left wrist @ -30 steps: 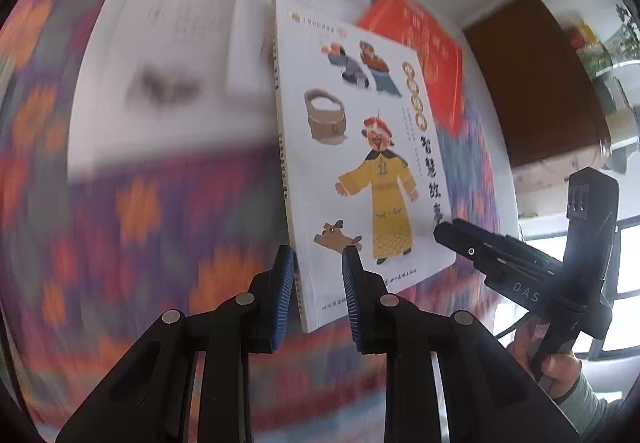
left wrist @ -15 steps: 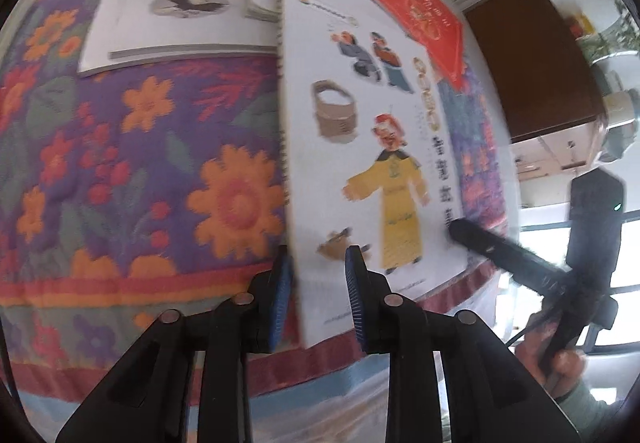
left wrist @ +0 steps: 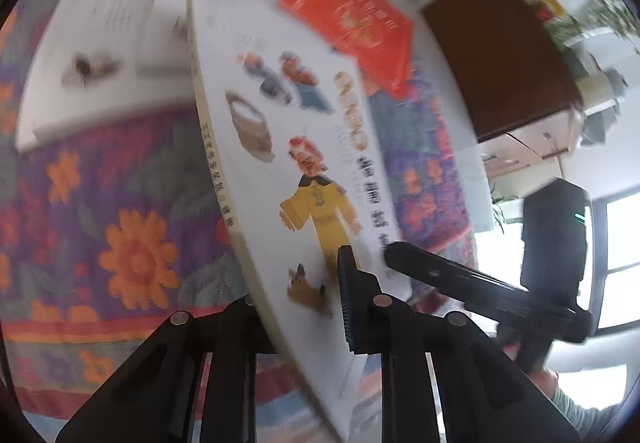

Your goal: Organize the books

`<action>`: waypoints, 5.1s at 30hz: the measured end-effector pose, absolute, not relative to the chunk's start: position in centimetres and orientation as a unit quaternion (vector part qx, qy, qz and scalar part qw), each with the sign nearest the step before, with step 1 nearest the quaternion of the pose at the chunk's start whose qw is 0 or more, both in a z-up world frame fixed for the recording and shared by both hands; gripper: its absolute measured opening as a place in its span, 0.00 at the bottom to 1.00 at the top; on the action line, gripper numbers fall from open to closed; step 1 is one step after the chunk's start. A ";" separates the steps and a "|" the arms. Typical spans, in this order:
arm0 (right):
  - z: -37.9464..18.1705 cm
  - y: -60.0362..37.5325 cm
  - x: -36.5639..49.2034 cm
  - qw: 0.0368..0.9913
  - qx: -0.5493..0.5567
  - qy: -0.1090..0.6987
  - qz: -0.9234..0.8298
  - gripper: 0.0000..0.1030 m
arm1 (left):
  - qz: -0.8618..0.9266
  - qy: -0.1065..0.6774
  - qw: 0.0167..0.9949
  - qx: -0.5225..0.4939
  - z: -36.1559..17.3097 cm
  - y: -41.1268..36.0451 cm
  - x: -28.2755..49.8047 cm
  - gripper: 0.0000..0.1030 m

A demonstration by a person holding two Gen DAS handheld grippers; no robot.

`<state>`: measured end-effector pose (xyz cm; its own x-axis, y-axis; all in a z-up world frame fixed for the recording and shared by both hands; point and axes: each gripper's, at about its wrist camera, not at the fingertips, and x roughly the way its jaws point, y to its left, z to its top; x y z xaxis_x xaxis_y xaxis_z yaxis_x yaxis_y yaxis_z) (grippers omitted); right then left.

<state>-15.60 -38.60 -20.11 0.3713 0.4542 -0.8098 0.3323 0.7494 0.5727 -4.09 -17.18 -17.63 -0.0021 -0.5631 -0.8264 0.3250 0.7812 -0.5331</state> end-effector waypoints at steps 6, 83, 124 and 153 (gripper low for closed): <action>-20.5 -39.5 -14.9 0.724 0.385 0.568 0.074 0.47 | -0.334 0.640 0.653 -0.231 -18.5 -14.8 -3.1 0.12; -10.8 3.2 -4.3 0.841 0.100 0.500 0.178 0.23 | -0.216 0.532 0.812 -0.103 -11.5 18.8 0.8 0.26; -14.3 -2.8 -5.9 0.782 0.132 0.585 0.166 0.32 | -0.233 0.553 0.800 -0.020 -9.0 11.6 -0.6 0.35; -17.6 -45.2 -1.7 0.800 0.296 0.513 -0.096 0.37 | -0.282 0.582 0.760 0.070 -13.4 -27.2 13.0 0.36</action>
<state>-1.66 -45.23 -17.64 0.4548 0.1504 -0.8778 0.4575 0.8063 0.3751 12.98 -27.21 -13.36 0.1640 -0.3473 -0.9233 0.5107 0.8307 -0.2218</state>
